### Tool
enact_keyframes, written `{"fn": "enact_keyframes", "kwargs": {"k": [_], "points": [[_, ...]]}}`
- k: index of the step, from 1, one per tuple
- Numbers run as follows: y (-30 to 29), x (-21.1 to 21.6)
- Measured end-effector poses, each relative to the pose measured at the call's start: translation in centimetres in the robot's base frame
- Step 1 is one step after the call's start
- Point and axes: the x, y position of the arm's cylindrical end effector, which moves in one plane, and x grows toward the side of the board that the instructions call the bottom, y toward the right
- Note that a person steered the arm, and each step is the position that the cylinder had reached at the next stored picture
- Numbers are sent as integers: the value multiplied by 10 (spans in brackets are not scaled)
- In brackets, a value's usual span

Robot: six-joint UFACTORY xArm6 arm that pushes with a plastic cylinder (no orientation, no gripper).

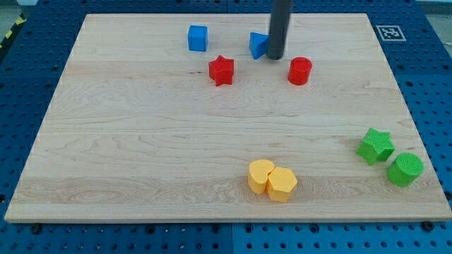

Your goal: Move the green star below the red circle

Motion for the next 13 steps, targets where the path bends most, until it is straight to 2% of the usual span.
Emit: {"fn": "enact_keyframes", "kwargs": {"k": [1, 3, 5, 6, 7, 10, 13], "points": [[61, 0], [128, 112], [213, 187], [221, 241], [197, 270], [186, 247], [126, 230]]}}
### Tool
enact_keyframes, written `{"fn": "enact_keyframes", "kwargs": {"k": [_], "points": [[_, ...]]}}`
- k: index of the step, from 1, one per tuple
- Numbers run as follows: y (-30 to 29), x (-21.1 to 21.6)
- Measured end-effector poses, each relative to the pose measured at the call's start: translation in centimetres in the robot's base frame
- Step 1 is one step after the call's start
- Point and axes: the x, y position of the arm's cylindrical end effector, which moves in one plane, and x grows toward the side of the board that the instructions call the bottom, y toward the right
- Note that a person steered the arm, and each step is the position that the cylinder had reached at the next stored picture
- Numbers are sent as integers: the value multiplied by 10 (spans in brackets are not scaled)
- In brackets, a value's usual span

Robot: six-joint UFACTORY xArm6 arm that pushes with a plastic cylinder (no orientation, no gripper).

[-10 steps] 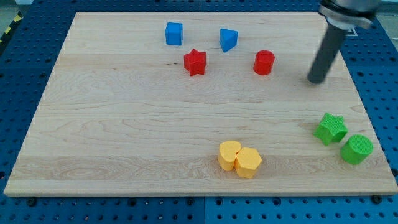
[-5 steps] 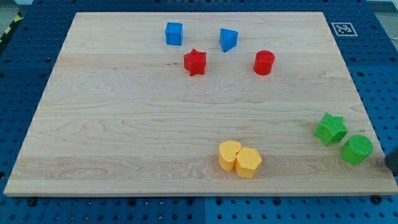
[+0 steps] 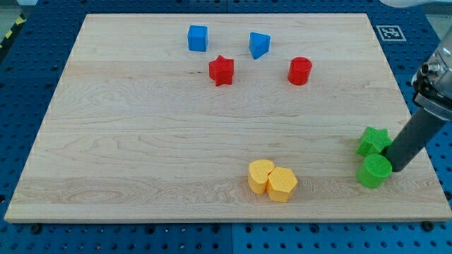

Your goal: Move the green star below the red circle

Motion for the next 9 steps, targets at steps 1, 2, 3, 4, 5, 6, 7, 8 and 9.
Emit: {"fn": "enact_keyframes", "kwargs": {"k": [1, 2, 3, 4, 5, 6, 7, 8, 9], "points": [[-20, -14], [-41, -28], [-52, -42], [-51, -35], [-38, -25], [-28, -30], [-31, -49], [-36, -55], [-23, -70]]}}
